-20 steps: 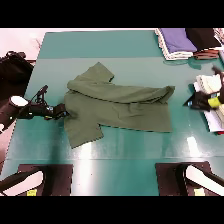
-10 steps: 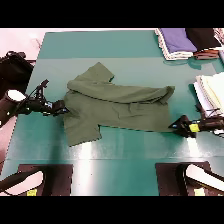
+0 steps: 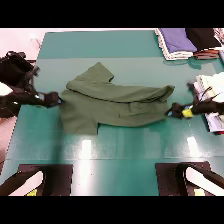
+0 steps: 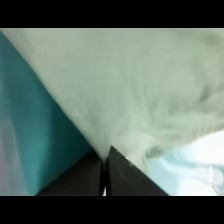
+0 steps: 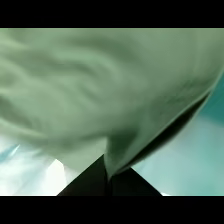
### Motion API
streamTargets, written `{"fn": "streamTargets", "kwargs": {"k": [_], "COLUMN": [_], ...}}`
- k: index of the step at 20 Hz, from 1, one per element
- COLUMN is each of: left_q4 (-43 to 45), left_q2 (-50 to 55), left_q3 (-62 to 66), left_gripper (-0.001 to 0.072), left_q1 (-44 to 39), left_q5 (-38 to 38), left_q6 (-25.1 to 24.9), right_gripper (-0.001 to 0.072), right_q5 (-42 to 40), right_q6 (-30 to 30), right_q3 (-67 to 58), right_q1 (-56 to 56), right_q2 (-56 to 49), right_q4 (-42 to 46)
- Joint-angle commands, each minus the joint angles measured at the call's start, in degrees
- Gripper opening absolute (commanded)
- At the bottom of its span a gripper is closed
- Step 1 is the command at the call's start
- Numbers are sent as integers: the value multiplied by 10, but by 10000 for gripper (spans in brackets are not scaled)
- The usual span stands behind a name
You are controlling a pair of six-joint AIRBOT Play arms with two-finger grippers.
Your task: Fold the shirts.
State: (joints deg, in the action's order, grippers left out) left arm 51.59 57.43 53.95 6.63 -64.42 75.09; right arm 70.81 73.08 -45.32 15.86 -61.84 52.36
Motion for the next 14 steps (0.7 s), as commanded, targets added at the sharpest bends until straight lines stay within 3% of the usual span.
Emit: {"fn": "streamTargets", "kwargs": {"k": [1, 5, 9, 14], "left_q4": [8, 16, 47, 97], "left_q2": [-103, -184, -183, -176], "left_q3": [118, 356, 582, 655], "left_gripper": [23, 23, 22, 20], "left_q1": [1, 1, 1, 1], "left_q5": [-26, -10, 9, 73], "left_q6": [27, 47, 72, 86], "right_gripper": [19, 19, 19, 18], "right_q5": [27, 35, 75, 135], "right_q6": [0, 14, 20, 54], "right_q3": [-132, -335, -510, -679], "right_q1": [-5, 48, 127, 184], "right_q2": [99, 184, 209, 167], "right_q4": [2, 2, 2, 2]}}
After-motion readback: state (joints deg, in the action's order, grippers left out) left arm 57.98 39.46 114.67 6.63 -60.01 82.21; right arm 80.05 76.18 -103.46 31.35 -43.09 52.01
